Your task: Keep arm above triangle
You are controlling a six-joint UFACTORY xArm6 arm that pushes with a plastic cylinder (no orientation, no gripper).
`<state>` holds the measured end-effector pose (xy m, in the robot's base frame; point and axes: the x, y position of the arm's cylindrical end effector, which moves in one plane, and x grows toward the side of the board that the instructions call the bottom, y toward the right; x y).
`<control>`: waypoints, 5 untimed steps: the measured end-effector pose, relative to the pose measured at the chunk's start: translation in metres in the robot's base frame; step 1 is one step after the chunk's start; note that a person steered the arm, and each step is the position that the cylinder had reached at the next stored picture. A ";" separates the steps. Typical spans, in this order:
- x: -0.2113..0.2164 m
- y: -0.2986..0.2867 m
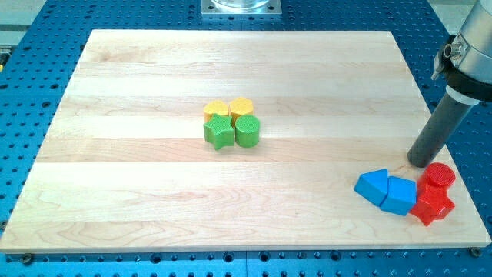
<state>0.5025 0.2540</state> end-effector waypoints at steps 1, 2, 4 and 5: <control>0.000 0.001; 0.000 -0.001; -0.026 -0.041; -0.029 -0.044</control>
<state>0.4735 0.2097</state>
